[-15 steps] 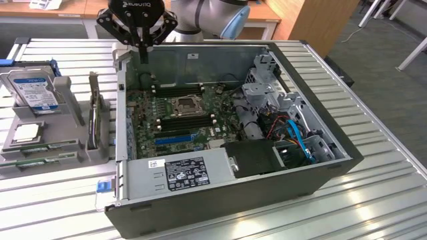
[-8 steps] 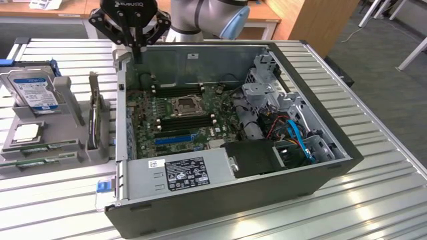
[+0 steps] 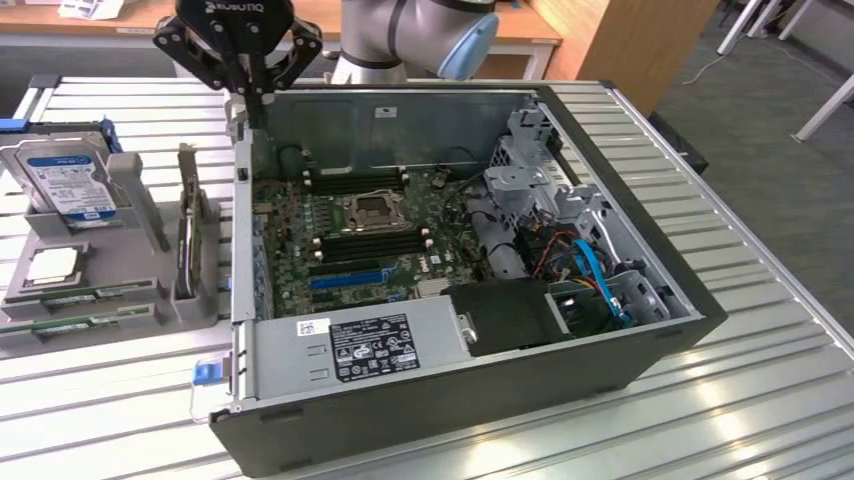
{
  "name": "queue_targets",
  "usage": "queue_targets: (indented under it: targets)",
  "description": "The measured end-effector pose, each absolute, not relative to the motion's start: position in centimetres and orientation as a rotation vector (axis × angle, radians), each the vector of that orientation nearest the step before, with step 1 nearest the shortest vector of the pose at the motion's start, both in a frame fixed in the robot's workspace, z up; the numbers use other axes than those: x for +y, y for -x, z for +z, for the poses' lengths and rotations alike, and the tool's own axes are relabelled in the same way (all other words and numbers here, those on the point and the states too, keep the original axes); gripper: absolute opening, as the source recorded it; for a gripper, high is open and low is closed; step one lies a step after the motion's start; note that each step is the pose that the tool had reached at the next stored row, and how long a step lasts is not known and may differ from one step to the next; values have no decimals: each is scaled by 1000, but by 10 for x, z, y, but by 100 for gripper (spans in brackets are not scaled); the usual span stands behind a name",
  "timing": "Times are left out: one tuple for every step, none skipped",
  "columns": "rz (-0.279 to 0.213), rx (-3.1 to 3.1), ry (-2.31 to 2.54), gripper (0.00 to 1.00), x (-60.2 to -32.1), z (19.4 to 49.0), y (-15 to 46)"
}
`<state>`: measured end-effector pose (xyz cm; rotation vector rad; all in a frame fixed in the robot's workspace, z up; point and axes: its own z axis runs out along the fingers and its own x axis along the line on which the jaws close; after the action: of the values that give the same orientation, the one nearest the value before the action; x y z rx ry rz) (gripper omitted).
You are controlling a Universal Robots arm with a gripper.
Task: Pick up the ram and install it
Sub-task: 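Reach for the ram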
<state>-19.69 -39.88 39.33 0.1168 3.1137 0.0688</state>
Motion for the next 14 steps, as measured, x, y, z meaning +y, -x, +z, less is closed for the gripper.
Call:
queue_targets:
  targets:
    - [69,3114,-117,10,-399,393,199]
    - [69,3114,-117,10,-399,393,201]
    - [69,3114,-117,10,-399,393,203]
    - [69,3114,-116,10,-399,393,205]
    - [69,3114,-116,10,-399,393,207]
    - [69,3114,-116,10,-399,393,209]
    - [69,3114,-117,10,-399,393,211]
    - [69,3114,-117,10,-399,393,213]
    - [69,3114,-117,10,-399,393,215]
    - [69,3114,-117,10,-399,393,217]
    - [69,3114,-117,10,-399,393,219]
    - [69,3114,-117,10,-399,393,221]
    - [69,3114,-117,10,-399,393,223]
    - [69,3114,-117,10,-399,393,225]
